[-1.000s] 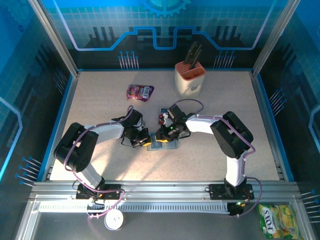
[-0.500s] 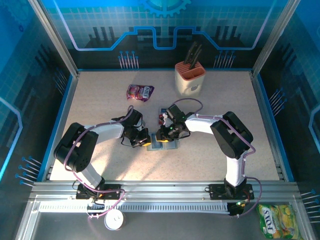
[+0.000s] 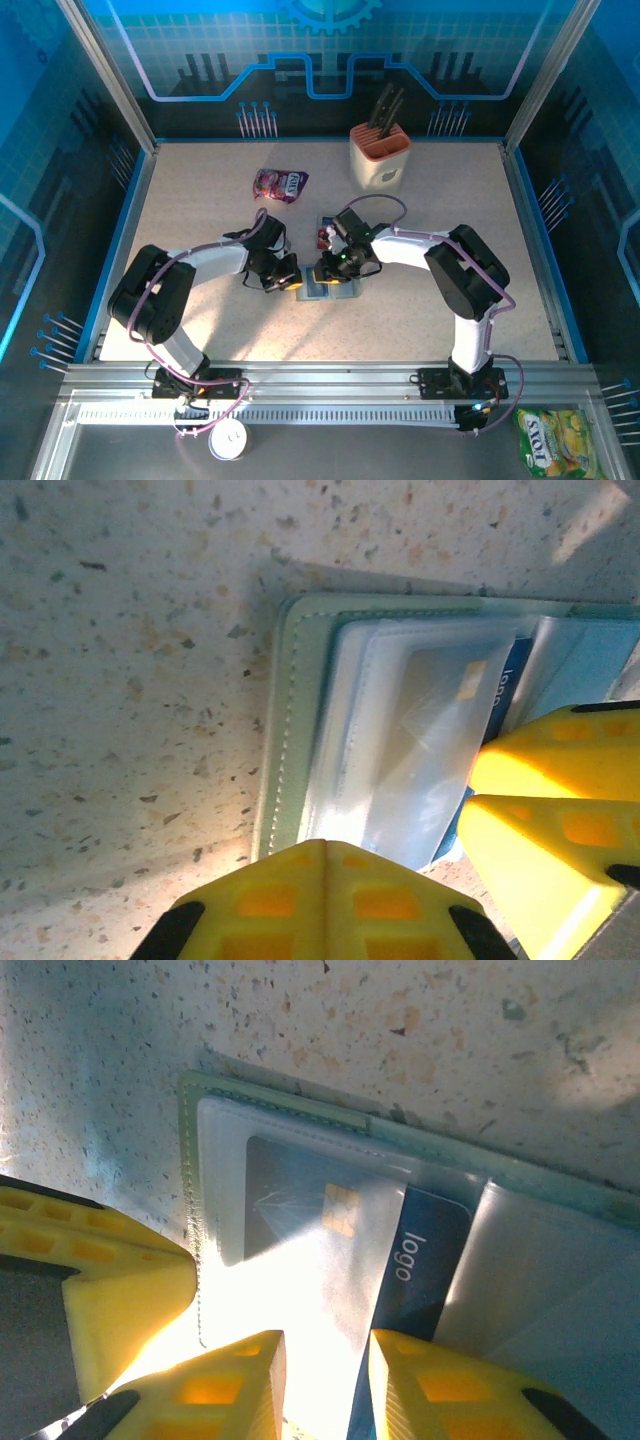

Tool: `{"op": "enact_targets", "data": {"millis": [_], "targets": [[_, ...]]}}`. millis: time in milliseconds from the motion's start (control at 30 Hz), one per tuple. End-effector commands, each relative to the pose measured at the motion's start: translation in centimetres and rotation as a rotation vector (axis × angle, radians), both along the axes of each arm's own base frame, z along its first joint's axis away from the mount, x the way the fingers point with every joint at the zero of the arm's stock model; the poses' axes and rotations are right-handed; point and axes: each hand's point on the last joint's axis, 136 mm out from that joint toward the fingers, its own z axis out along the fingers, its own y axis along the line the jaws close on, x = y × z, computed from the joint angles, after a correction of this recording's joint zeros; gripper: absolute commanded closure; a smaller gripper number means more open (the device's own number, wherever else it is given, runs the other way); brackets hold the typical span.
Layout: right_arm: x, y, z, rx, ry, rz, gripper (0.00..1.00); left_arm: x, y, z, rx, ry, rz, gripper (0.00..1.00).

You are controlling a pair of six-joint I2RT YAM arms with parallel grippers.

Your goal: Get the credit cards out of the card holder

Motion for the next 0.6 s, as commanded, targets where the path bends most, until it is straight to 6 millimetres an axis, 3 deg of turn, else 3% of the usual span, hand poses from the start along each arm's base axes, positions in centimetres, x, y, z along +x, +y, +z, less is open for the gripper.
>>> {"op": "enact_targets", "data": {"millis": [0,567], "targets": [[-0.4,0.4,1.6,0.024,-0.024,0.019,0.7,0.5,-0.4,1.3,-0.029,-0.005,0.003,0.99],[-0.1,-1.6,2.1,0.037,-0.035,-0.041,0.7,0.5,-1.9,0.5,-0.05,0.025,-0.011,1.0]]}}
